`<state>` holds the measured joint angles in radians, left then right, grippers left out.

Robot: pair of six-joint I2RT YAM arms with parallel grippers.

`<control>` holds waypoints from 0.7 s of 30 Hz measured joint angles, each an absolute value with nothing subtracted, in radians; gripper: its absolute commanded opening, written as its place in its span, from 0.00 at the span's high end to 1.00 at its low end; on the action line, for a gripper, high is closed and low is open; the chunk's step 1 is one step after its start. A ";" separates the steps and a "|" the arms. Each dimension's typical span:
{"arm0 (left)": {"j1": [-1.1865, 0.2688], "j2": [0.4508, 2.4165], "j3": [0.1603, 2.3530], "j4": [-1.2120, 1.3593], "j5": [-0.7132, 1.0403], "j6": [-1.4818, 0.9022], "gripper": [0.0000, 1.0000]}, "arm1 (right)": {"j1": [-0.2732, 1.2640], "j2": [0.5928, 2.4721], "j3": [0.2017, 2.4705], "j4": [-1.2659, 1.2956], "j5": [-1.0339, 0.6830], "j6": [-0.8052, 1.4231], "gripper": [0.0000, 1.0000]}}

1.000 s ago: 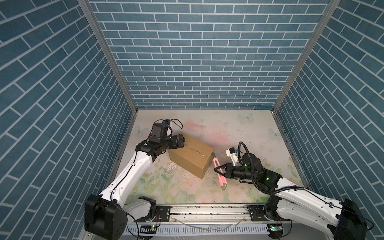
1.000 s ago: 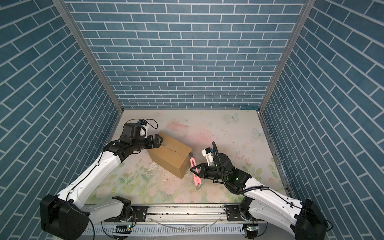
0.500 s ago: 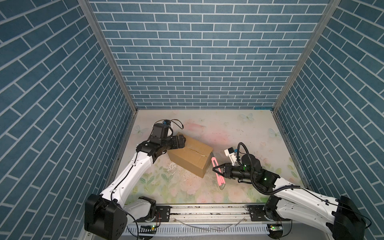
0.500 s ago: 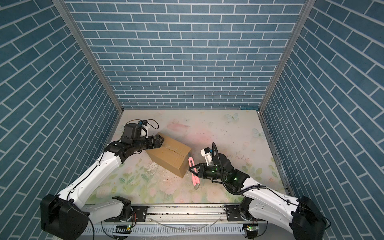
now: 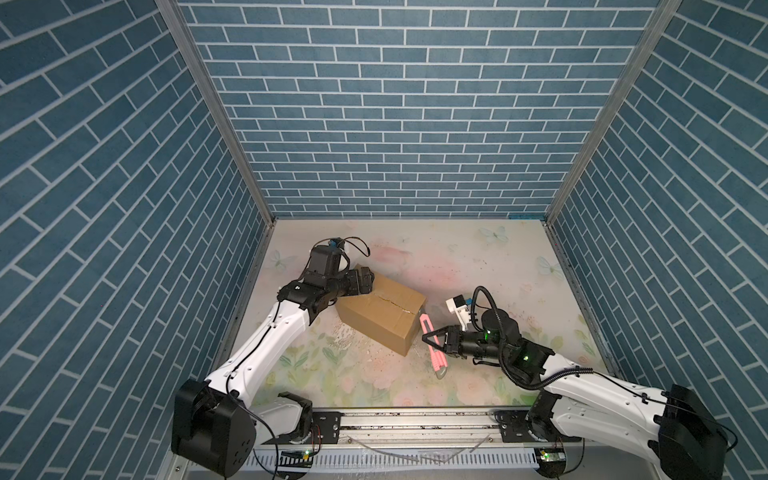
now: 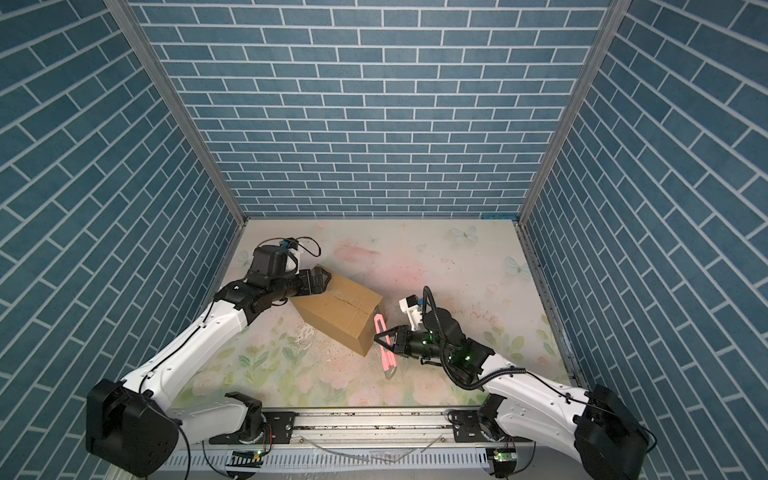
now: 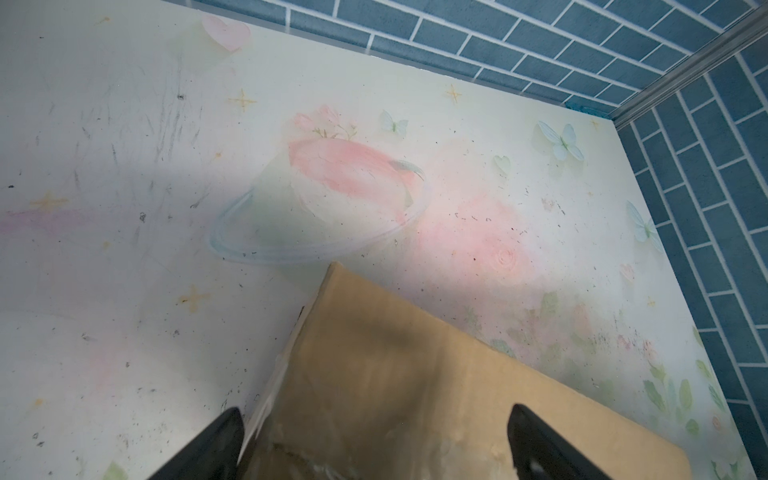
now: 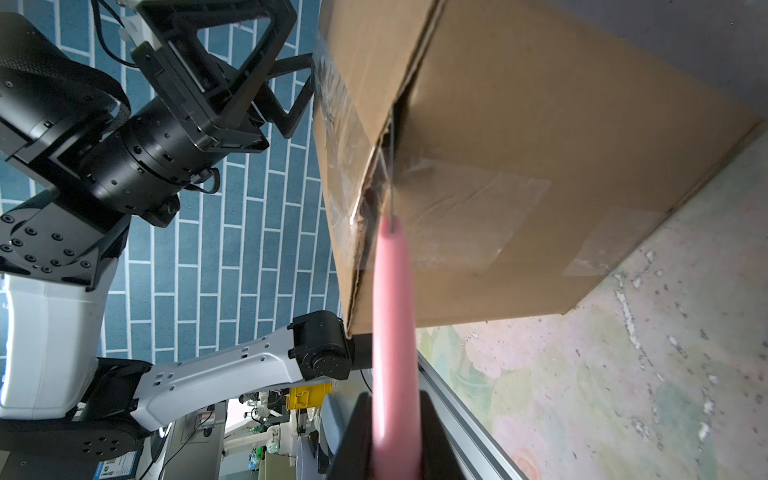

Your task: Unpack the express box

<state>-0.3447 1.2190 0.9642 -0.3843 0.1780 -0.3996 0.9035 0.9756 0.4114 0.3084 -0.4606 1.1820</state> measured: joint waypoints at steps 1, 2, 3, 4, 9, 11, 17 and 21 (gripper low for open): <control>-0.345 1.223 0.964 -0.381 0.177 -0.401 0.00 | 0.904 0.976 0.410 0.311 -0.461 1.182 1.00; -0.346 1.226 0.965 -0.376 0.176 -0.402 0.00 | 0.904 0.976 0.409 0.315 -0.461 1.182 1.00; -0.346 1.230 0.966 -0.375 0.176 -0.402 0.00 | 0.904 0.976 0.408 0.315 -0.461 1.182 1.00; -0.346 1.235 0.971 -0.376 0.176 -0.403 0.00 | 0.904 0.976 0.408 0.315 -0.461 1.182 1.00; -0.353 1.269 1.029 -0.413 0.179 -0.403 0.00 | 0.904 0.968 0.400 0.318 -0.457 1.182 1.00; -0.356 1.276 1.061 -0.443 0.179 -0.395 0.00 | 0.904 0.959 0.393 0.316 -0.455 1.182 1.00; -0.357 1.287 1.179 -0.571 0.176 -0.362 0.00 | 0.903 0.945 0.391 0.312 -0.448 1.182 1.00; -0.358 1.280 1.208 -0.669 0.175 -0.353 0.00 | 0.904 0.945 0.391 0.311 -0.448 1.182 1.00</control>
